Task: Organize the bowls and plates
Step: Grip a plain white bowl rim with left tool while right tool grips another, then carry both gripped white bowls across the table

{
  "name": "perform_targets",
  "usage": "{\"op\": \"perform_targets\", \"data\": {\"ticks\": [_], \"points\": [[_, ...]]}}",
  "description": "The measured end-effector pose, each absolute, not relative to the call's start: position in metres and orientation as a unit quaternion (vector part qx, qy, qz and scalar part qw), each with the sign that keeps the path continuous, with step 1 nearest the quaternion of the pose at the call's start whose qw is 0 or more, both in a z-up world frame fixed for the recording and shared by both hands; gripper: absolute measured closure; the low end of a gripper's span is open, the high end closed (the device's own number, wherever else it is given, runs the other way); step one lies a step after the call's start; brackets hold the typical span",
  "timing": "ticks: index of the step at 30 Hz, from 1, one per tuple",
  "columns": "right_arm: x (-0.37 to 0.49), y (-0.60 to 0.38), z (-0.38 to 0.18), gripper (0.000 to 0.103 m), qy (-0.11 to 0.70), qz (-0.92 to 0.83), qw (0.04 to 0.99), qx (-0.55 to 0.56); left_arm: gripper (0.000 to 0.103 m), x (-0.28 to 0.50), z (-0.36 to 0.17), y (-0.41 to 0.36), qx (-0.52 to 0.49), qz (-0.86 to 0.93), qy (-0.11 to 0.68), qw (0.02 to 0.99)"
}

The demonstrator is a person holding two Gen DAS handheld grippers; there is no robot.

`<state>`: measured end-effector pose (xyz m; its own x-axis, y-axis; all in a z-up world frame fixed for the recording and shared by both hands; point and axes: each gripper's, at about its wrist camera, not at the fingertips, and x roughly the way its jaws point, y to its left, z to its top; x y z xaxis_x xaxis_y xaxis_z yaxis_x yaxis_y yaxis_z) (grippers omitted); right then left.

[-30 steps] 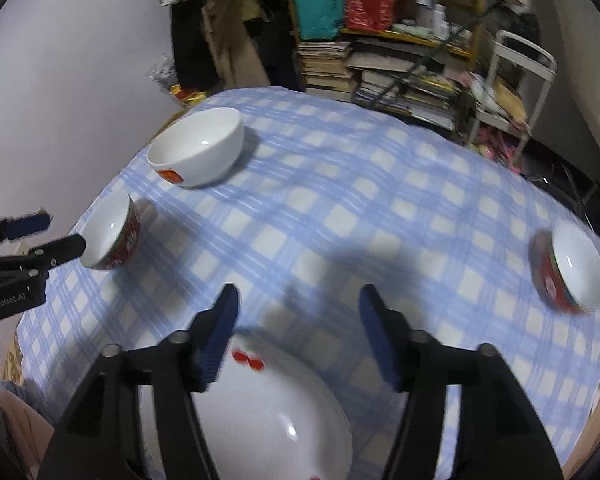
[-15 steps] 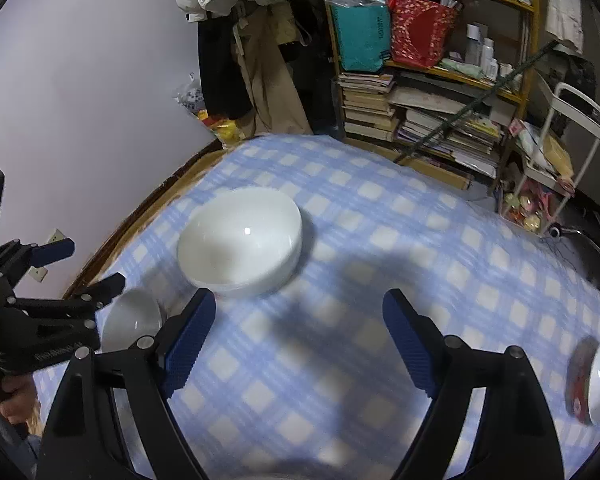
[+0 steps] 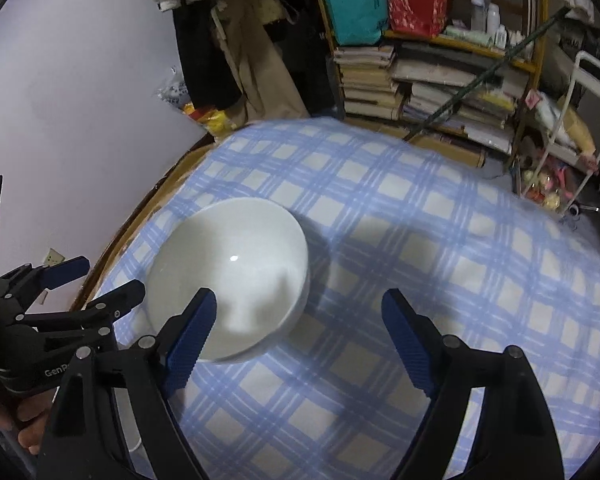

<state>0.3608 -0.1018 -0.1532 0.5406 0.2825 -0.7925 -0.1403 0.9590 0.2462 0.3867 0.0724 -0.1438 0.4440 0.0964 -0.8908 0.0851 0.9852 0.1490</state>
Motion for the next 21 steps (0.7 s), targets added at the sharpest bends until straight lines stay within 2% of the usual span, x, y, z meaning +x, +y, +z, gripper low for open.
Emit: {"op": "perform_targets", "data": {"ticks": [4,6,7,9,11,13,21], "points": [[0.369,-0.102,-0.169,0.028,0.486,0.121,0.861,0.087,0.034,0.398,-0.157,0.067,0.084,-0.001,0.541,0.837],[0.373,-0.101,-0.175,0.04,0.494,0.118,0.857,0.086,0.055,0.402,-0.161,0.066,0.073,-0.008,0.548,0.833],[0.374,-0.101,-0.177,0.043,0.499,0.116,0.855,0.085,0.061,0.405,-0.164,0.064,0.064,-0.018,0.555,0.829],[0.378,-0.1,-0.182,0.058,0.507,0.118,0.849,0.087,0.076,0.408,-0.166,0.06,0.054,-0.027,0.559,0.827],[0.38,-0.099,-0.184,0.067,0.514,0.125,0.844,0.088,0.082,0.41,-0.169,0.057,0.044,-0.036,0.564,0.824],[0.381,-0.098,-0.188,0.082,0.524,0.145,0.833,0.101,0.09,0.411,-0.172,0.056,0.017,-0.042,0.582,0.812],[0.368,-0.106,-0.191,0.087,0.542,0.144,0.821,0.109,0.091,0.401,-0.158,0.04,0.02,-0.039,0.58,0.813]]}}
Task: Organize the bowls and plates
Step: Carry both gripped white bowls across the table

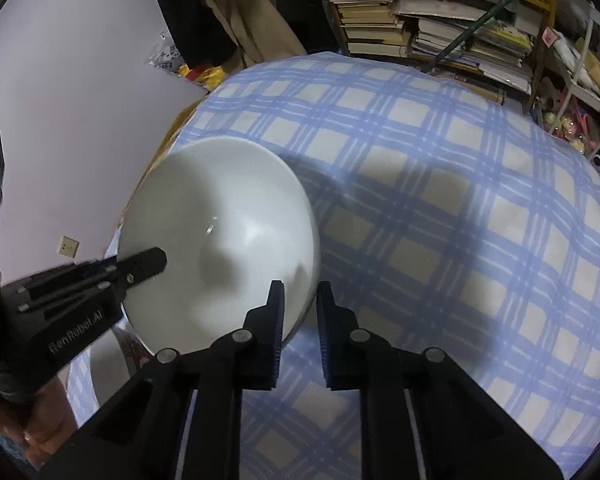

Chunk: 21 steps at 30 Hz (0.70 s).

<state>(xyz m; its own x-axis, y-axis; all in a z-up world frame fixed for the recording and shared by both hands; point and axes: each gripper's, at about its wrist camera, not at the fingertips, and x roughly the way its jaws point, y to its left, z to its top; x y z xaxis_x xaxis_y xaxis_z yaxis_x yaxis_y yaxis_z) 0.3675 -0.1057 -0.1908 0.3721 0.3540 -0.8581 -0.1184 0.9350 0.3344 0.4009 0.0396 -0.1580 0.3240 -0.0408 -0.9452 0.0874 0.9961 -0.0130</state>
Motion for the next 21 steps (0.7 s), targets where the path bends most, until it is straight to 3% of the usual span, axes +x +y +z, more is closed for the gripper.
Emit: {"op": "perform_targets", "data": {"ticks": [21], "points": [[0.278,-0.139,-0.15,0.087,0.528,0.118,0.837,0.081,0.091,0.315,-0.123,-0.001,0.058,-0.073,0.576,0.812]]}}
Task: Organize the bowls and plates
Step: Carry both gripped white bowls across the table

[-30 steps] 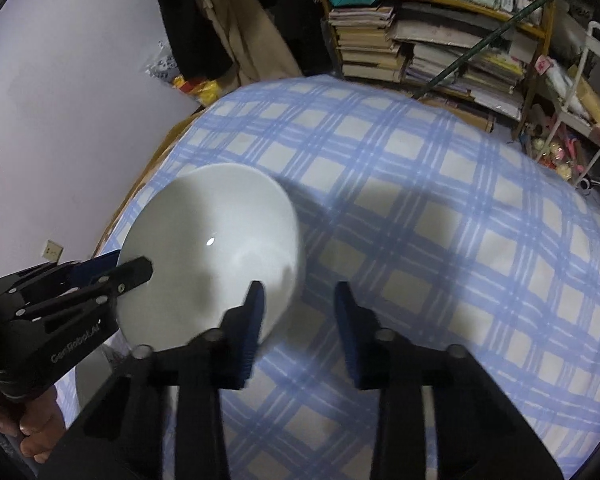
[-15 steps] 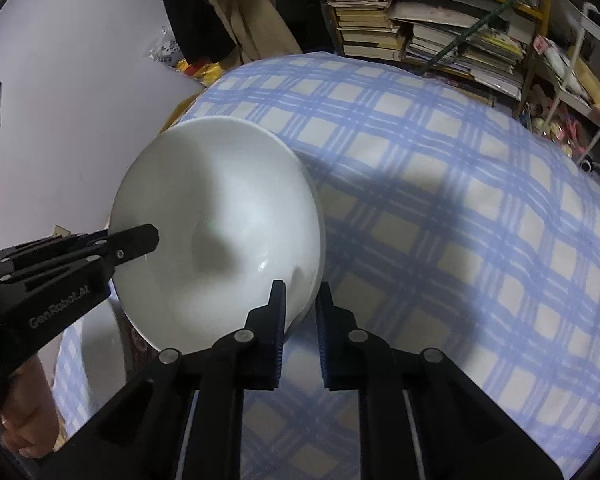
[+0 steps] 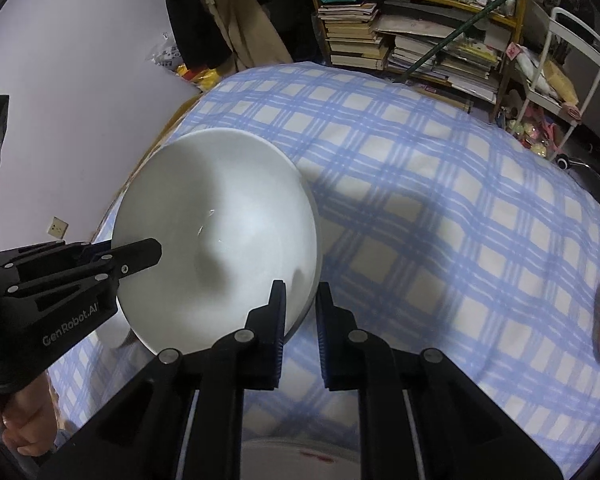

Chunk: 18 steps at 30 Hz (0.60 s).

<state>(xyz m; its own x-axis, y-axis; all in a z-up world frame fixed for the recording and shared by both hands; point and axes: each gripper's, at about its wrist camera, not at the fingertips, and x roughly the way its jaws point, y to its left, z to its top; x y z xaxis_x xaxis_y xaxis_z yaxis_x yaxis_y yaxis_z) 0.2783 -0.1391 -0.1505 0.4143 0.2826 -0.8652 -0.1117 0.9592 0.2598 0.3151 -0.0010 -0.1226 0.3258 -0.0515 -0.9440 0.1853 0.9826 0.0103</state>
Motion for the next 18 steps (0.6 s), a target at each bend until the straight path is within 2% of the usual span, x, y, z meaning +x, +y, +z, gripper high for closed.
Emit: {"op": "perform_targets", "data": {"ticks": [9,18], "points": [[0.241,-0.155,-0.149,0.087,0.519,0.096,0.845,0.088,0.09,0.28,-0.132,-0.017,0.069,-0.082,0.585,0.804],[0.234,-0.156,-0.187,0.087,0.536,0.099,0.833,0.097,0.09,0.279,-0.164,-0.016,0.062,-0.072,0.61,0.787]]}}
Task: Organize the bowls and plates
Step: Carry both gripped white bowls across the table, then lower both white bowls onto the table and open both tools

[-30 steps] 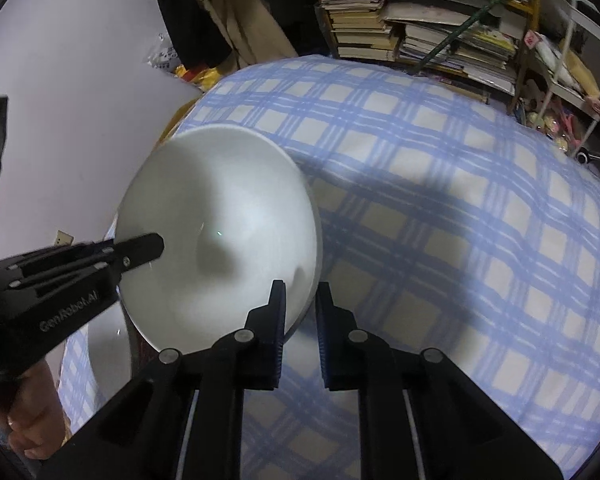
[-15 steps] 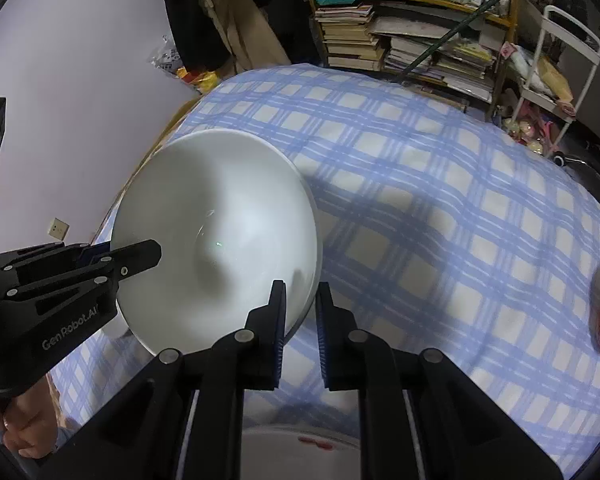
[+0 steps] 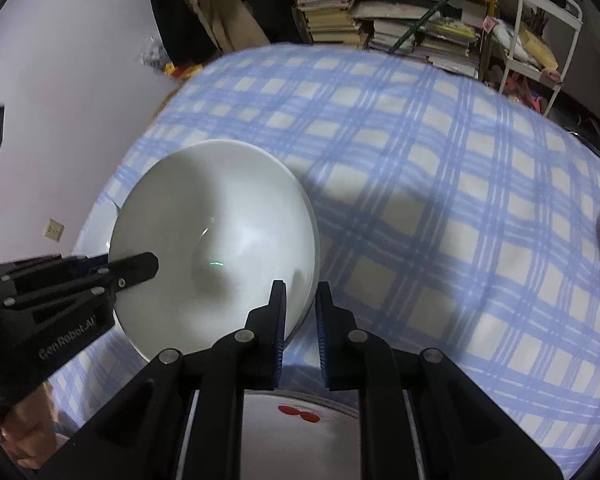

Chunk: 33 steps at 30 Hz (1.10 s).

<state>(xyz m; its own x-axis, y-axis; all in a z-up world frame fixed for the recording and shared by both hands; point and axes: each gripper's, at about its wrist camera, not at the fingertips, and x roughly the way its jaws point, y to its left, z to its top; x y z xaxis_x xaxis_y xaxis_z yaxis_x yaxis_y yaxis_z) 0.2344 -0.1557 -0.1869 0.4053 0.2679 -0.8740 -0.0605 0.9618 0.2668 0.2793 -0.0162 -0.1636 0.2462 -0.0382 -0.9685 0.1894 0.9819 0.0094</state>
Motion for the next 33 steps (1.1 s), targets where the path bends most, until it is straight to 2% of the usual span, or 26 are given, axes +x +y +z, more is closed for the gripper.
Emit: {"op": "perform_targets", "data": {"ticks": [10,19,31,33], "points": [[0.238,-0.153,-0.192,0.087,0.531,0.102,0.836,0.088,0.09,0.284,-0.168,-0.018,0.095,-0.062,0.599,0.793],[0.236,-0.135,-0.173,0.085,0.512,0.1,0.853,0.026,0.088,0.283,-0.141,-0.001,0.103,-0.051,0.572,0.812],[0.238,-0.127,-0.124,0.085,0.46,0.135,0.873,0.091,0.084,0.28,-0.134,0.065,0.074,-0.008,0.572,0.817],[0.241,-0.114,-0.116,0.078,0.452,0.145,0.876,0.084,0.084,0.279,-0.136,0.079,0.056,-0.005,0.579,0.814]]}}
